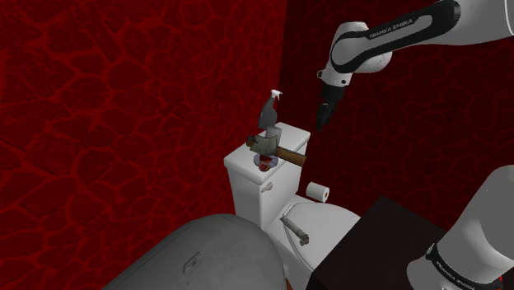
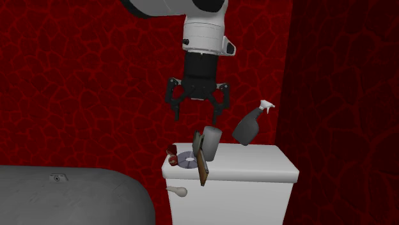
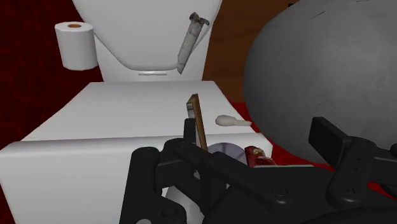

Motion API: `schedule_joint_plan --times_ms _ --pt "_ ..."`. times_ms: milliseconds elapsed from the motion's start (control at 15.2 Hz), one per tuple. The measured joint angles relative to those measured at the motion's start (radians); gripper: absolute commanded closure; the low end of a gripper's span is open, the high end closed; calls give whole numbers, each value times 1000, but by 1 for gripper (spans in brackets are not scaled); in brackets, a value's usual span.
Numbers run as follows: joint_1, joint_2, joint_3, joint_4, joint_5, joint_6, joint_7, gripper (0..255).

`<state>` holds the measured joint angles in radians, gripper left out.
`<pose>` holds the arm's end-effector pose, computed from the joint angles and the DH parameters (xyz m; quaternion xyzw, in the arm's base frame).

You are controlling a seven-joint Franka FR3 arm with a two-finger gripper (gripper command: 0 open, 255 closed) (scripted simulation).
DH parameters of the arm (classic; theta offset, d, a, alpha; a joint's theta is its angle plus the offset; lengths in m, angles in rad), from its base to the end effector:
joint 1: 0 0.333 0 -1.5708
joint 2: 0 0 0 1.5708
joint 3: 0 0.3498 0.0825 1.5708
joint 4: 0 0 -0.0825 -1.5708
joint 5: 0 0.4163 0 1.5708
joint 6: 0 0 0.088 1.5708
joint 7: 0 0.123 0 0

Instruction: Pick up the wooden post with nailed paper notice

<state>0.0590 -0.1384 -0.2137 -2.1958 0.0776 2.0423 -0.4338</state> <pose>0.5208 -0.0780 0.4434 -0.9912 -0.1223 -0.0052 0.0496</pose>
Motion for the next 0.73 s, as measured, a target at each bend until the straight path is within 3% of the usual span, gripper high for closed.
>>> schedule_joint_plan --times_ms 330,726 --pt "-2 206 -21 153 129 18 -157 0" --pt "-45 472 3 391 274 -10 -317 0"
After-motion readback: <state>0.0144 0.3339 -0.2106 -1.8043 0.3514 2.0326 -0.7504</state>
